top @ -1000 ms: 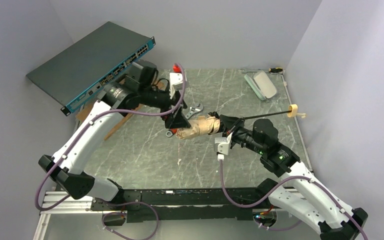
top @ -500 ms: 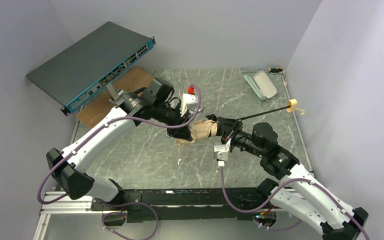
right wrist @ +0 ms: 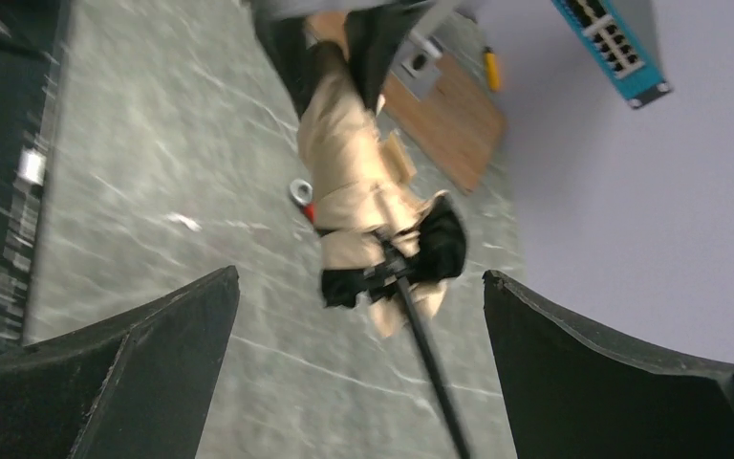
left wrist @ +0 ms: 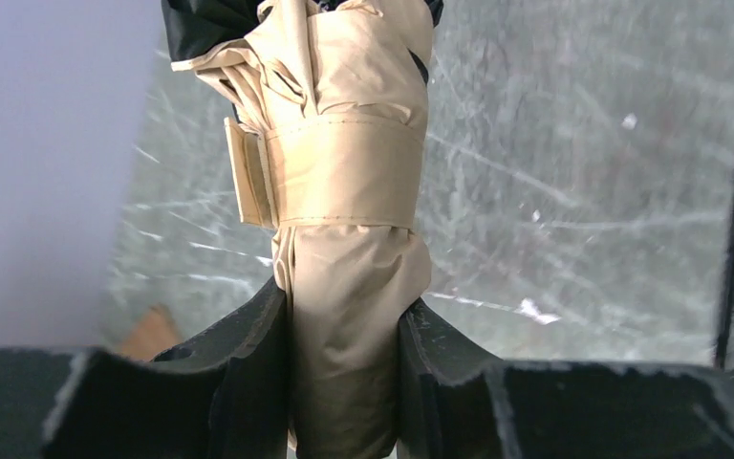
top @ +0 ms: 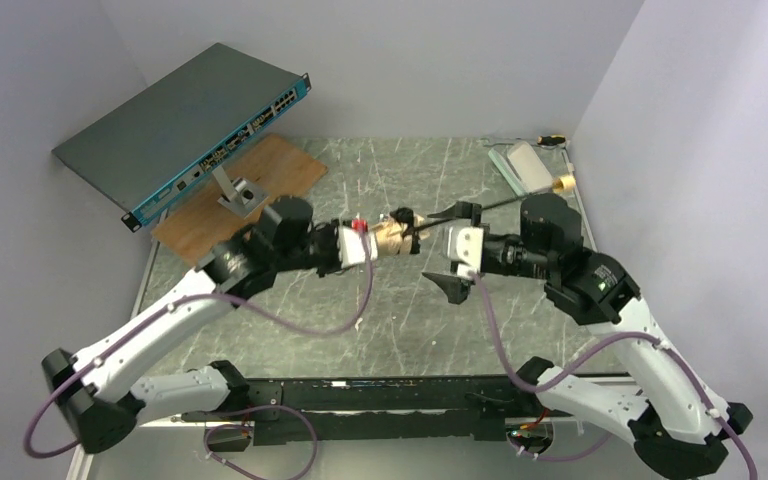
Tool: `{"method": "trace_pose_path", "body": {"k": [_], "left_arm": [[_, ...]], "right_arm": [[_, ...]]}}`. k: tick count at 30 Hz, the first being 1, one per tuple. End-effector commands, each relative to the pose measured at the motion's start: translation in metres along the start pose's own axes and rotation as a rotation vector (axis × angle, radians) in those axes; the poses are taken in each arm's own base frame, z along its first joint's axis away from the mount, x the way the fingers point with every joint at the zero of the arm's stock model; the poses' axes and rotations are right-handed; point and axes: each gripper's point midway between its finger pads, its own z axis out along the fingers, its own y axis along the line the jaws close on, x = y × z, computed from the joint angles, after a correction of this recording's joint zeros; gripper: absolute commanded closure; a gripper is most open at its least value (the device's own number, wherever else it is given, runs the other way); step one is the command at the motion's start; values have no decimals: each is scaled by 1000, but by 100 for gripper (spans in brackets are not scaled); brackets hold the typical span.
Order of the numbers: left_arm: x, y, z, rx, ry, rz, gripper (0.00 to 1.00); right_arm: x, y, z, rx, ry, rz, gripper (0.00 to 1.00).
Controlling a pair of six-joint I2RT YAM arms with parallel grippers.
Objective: Open the umbrella
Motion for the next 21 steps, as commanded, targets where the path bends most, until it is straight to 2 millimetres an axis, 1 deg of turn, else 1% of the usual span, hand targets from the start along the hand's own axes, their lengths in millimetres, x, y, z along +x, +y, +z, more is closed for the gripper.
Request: {"method": "trace_pose_path", "body": {"k": [1, 4, 6, 8, 10, 12, 14, 17, 19, 21], "left_arm": [[-49, 21, -23, -248, -193, 561, 100], [-52, 17, -25, -328, -194, 711, 100], [-57, 15, -26, -363, -198, 792, 100], [-61, 14, -27, -394, -210, 850, 100], [-63, 11, -26, -401, -209, 880, 100], [-69, 10, -27, -411, -222, 906, 100], [-77, 8, -30, -441, -255, 938, 100], [-80, 3, -34, -458, -281, 970, 100], [-80, -1, -34, -452, -283, 987, 100], [-79, -4, -36, -455, -294, 990, 100]], "right_arm": [[-29, 19, 6, -158, -35, 419, 0], [-38, 19, 10, -234, -33, 458, 0], [-36, 14, 17, -236, -13, 492, 0], [-30, 9, 26, -235, 18, 540, 0], [-25, 14, 31, -279, 58, 578, 0], [-15, 25, 35, -338, 105, 616, 0], [-2, 35, 40, -356, 156, 660, 0], [18, 32, 46, -283, 197, 672, 0], [27, 29, 49, -247, 212, 663, 0], [31, 32, 51, -267, 225, 675, 0]]}}
